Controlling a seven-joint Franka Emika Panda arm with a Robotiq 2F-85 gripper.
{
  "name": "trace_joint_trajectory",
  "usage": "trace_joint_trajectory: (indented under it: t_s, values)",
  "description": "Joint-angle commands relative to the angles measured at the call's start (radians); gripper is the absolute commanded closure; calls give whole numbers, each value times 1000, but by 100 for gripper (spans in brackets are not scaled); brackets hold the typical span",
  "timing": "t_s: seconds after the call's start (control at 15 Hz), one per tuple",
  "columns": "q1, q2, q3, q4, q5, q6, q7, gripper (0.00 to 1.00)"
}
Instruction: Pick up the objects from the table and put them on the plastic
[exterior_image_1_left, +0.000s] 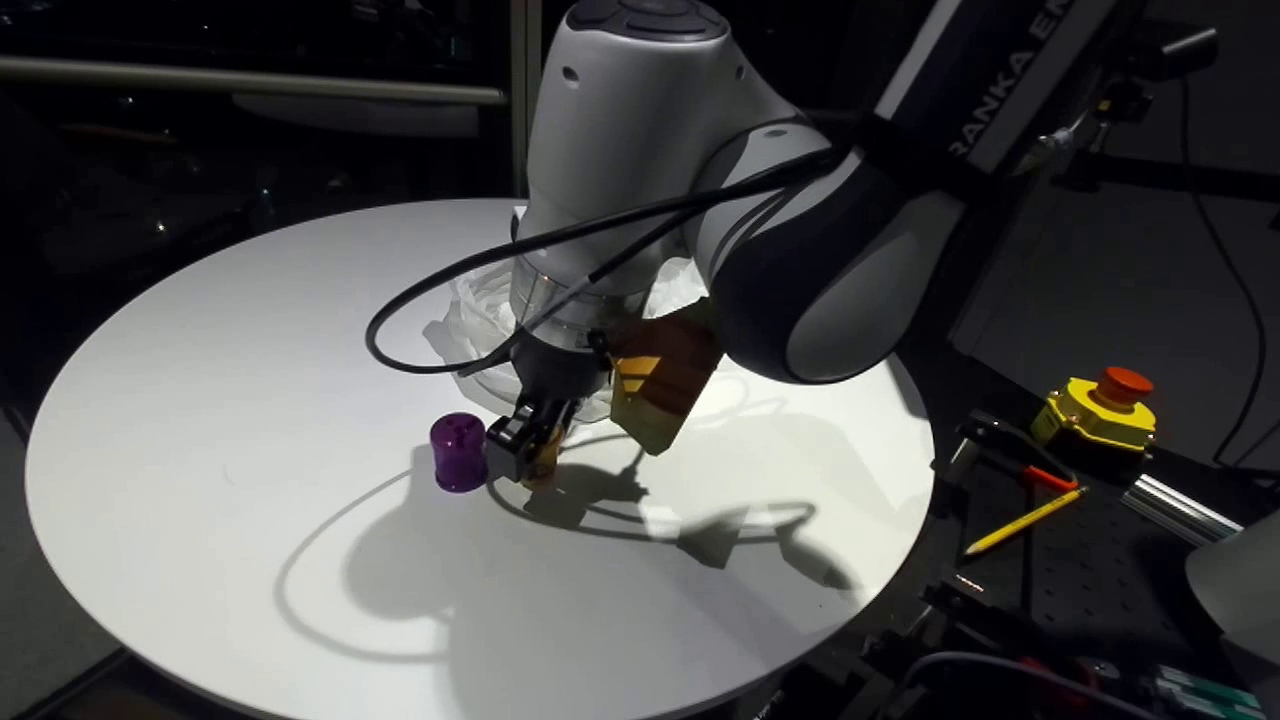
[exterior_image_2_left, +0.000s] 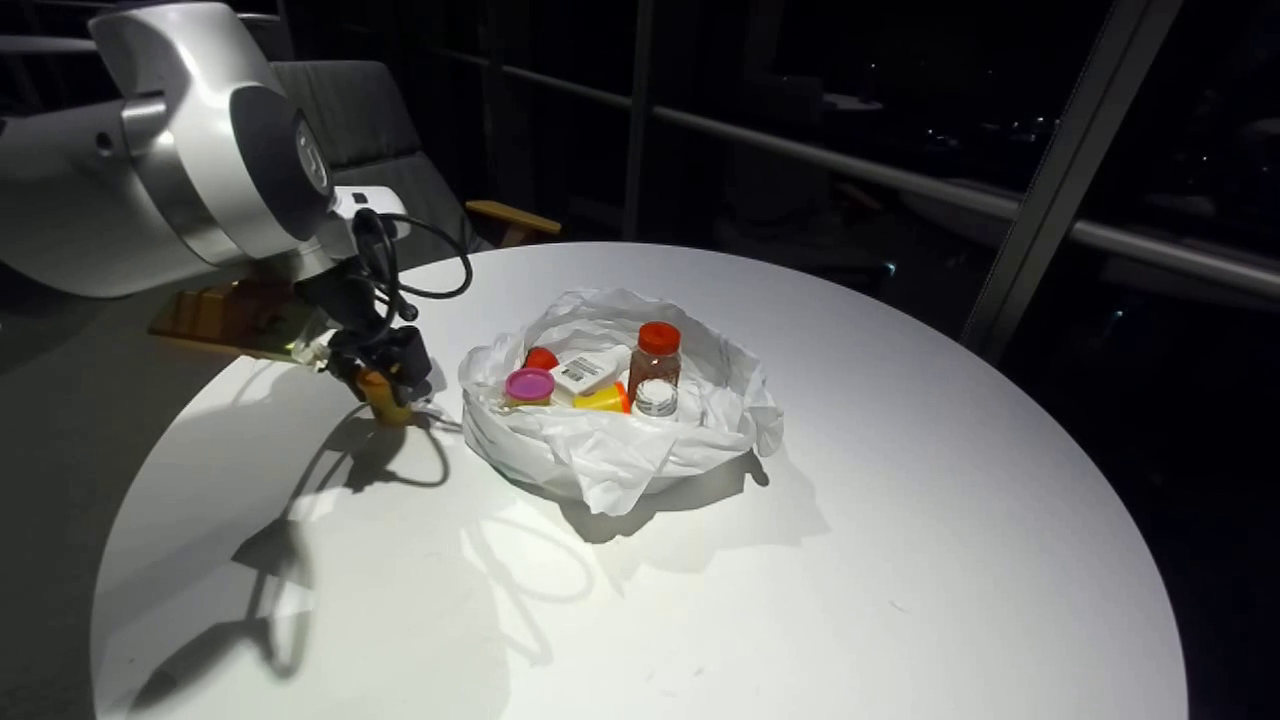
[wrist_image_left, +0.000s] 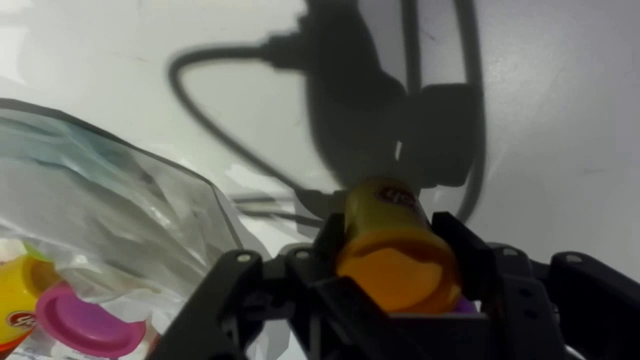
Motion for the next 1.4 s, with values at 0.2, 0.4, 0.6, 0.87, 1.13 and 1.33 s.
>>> trace_joint_trajectory:
  t_s: [0.2,0.4,0.6,0.87,1.13,1.33]
  values:
    - [54,-196,-114,-98,-21,17,68,77]
    - [58,-250,-194,-81,-16,17,128,77]
    - [33,-214,-260,-16,3,9,162,77]
    - [-70,-107,-213,63,108,-7,120,77]
    - [-174,-99,-105,77,278,-43,16,12]
    - [-141,-145,-125,50,343,-42,6,0]
